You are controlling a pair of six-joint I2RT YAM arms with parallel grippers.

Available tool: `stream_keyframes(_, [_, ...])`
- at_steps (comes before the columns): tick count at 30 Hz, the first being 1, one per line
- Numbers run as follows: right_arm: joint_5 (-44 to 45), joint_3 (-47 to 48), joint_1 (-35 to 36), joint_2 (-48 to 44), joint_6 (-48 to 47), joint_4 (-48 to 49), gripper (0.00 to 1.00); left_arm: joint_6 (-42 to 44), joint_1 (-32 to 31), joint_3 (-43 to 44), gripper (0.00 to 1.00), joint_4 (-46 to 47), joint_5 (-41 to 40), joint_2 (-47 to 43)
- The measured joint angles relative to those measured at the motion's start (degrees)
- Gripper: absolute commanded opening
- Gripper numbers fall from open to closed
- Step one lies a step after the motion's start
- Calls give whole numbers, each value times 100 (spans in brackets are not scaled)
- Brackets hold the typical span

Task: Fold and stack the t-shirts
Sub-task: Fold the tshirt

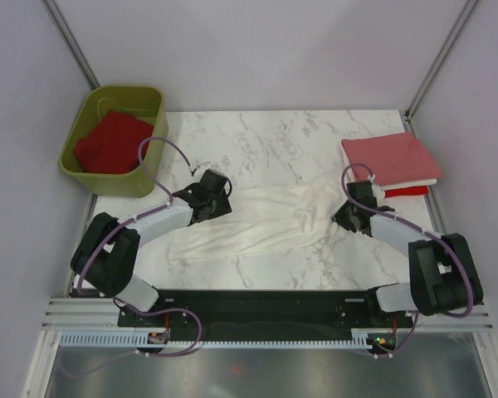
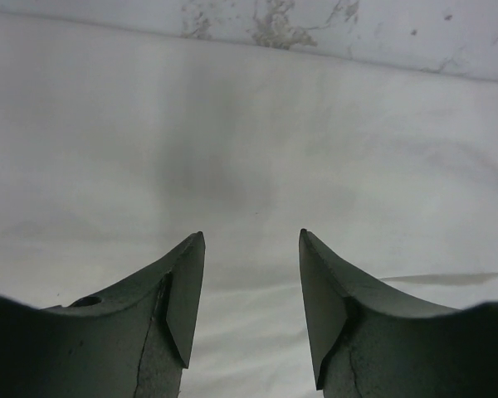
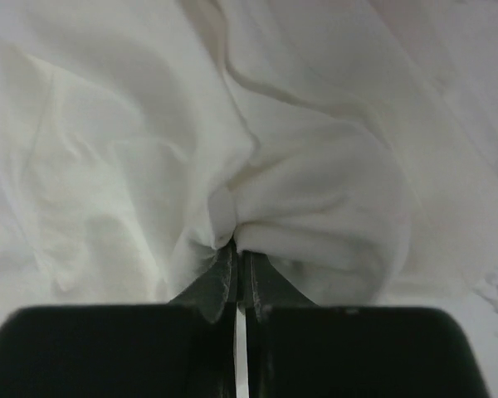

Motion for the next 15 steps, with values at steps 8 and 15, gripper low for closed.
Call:
stream_keyframes(8, [105,2249,1051,2345,-153,195,0,-361,192,470,57,-785,-385,636])
stream_keyframes(15, [190,4618,1318,4063,-339,-382,3,-518,319,592,56,-951,-555,710])
